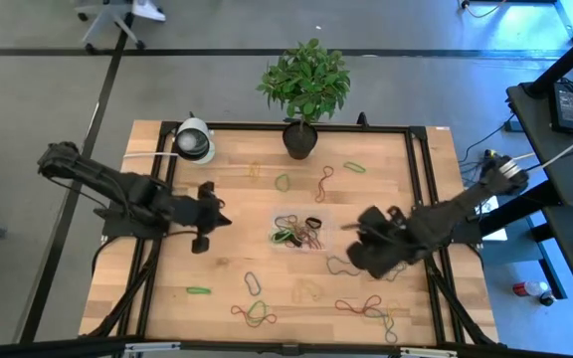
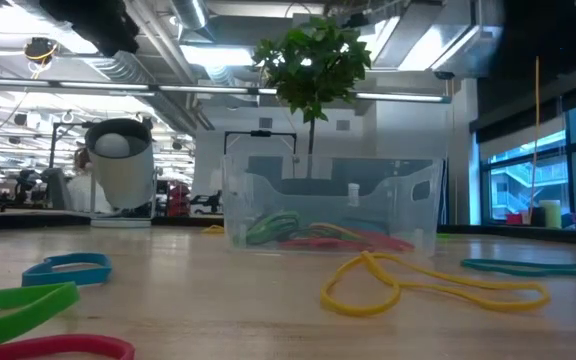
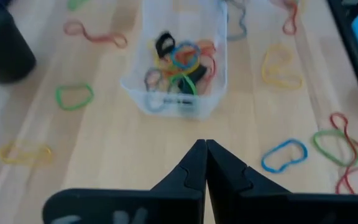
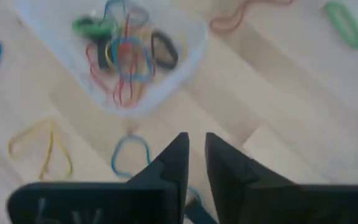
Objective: Pick and place rubber bands into bin
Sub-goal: Put the green rubber band into the bin
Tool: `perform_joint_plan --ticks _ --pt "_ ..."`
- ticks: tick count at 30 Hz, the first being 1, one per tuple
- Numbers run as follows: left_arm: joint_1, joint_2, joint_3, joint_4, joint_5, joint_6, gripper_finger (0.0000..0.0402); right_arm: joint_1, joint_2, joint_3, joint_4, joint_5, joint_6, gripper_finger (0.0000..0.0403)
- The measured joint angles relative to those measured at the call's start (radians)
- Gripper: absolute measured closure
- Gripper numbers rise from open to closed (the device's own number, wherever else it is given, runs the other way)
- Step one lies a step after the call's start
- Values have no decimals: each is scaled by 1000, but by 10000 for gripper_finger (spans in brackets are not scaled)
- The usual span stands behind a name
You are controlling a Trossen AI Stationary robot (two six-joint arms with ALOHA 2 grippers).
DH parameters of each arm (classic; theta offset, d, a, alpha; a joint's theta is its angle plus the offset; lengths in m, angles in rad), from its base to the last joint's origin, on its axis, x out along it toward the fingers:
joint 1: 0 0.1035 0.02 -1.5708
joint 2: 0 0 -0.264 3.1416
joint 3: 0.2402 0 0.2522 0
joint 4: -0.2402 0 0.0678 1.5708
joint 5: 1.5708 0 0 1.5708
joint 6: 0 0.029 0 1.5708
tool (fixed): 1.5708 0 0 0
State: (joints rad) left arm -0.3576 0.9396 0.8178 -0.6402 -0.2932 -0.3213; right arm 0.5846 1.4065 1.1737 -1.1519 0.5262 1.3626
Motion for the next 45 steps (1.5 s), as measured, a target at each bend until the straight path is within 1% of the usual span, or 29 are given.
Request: perform_joint_plan --ticks 5,10,15,19,24,27,30,34,37,41,43,45 --pt "-52 141 83 -90 10 -153 396 106 -113 -216 141 2 92 372" --pt "-117 255 137 -186 70 -396 379 160 -167 -383 285 3 138 393" --pt "-191 343 138 -250 128 -635 341 187 -182 -477 354 3 152 399" --pt "-269 415 138 -257 157 -747 309 206 -182 -499 381 2 135 390" --pt "-376 518 138 -250 158 -794 281 226 -182 -499 381 -5 46 393" --pt "-428 586 138 -244 162 -822 272 234 -182 -499 382 -6 11 399" --pt "-465 649 138 -216 163 -845 270 243 -182 -499 386 -39 -36 398" --pt "-492 714 138 -114 211 -839 270 263 -182 -499 386 -74 -33 398" --pt "-507 756 138 -55 224 -835 270 289 -182 -499 386 -79 -16 400" --pt "-514 804 144 -50 221 -872 270 311 -182 -499 389 -79 -14 398" --pt "-513 826 144 -56 223 -894 279 314 -182 -499 394 -77 -13 394" --pt "-510 833 146 -63 230 -913 304 315 -182 -499 394 -76 -13 391"
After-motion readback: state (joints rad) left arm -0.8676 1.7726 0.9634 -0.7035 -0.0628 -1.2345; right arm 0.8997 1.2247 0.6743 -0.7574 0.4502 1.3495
